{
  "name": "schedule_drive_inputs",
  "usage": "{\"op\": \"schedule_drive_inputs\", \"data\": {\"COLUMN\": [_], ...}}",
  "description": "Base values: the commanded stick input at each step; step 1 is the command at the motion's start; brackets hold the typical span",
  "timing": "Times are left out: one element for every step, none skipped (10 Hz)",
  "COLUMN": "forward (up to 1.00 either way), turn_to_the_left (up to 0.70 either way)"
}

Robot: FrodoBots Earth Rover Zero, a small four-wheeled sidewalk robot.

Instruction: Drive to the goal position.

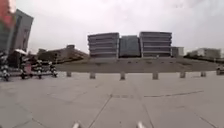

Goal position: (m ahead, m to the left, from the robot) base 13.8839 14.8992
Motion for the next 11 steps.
{"op": "schedule_drive_inputs", "data": {"forward": [0.85, 0.85, 0.85, 0.85, 0.85, 0.85, 0.85, 0.85, 0.85, 0.85, 0.85], "turn_to_the_left": [0.00, 0.00, 0.00, 0.00, 0.00, 0.00, 0.00, 0.00, 0.00, 0.00, 0.00]}}
